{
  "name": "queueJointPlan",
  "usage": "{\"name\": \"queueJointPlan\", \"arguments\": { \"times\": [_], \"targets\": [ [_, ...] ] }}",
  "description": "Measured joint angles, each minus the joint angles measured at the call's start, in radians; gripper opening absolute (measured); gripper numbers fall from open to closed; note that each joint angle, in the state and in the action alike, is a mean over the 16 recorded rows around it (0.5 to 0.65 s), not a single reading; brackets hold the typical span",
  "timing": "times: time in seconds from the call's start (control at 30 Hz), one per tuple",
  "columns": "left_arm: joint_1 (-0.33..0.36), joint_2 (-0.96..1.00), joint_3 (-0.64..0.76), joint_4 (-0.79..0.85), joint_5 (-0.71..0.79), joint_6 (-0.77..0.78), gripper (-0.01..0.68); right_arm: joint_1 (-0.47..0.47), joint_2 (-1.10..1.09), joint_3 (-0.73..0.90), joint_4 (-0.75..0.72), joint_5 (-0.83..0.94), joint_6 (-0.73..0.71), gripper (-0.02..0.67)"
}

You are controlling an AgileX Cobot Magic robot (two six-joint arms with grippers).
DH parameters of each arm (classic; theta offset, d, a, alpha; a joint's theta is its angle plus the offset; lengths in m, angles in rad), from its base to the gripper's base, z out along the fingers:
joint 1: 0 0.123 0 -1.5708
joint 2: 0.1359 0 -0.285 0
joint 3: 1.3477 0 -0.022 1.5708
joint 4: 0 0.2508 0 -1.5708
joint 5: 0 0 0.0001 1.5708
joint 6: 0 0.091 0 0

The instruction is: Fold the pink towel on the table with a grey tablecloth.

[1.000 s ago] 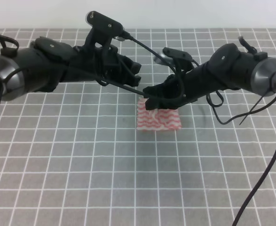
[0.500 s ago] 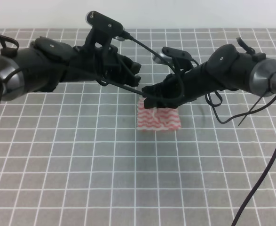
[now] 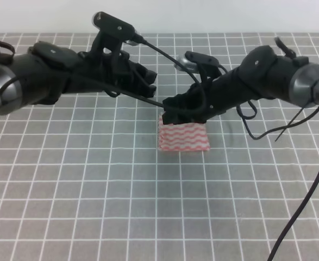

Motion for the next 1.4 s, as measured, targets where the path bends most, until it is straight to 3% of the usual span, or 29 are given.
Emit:
{"name": "queueJointPlan", "arguments": {
  "times": [0.47,1.03,1.4],
  "targets": [
    [0.012,0.003,0.000,0.000,0.040,0.002,0.219,-0.005,0.037,-0.009,-0.067,0.042,0.000,-0.010],
    [0.012,0.054,0.001,-0.006,0.269,0.013,0.037,-0.082,-0.006,-0.136,-0.156,0.125,0.002,-0.016],
    [0.012,0.180,0.001,0.003,0.406,0.053,-0.002,-0.099,0.072,-0.141,-0.184,0.127,0.002,-0.017]
  ]
}}
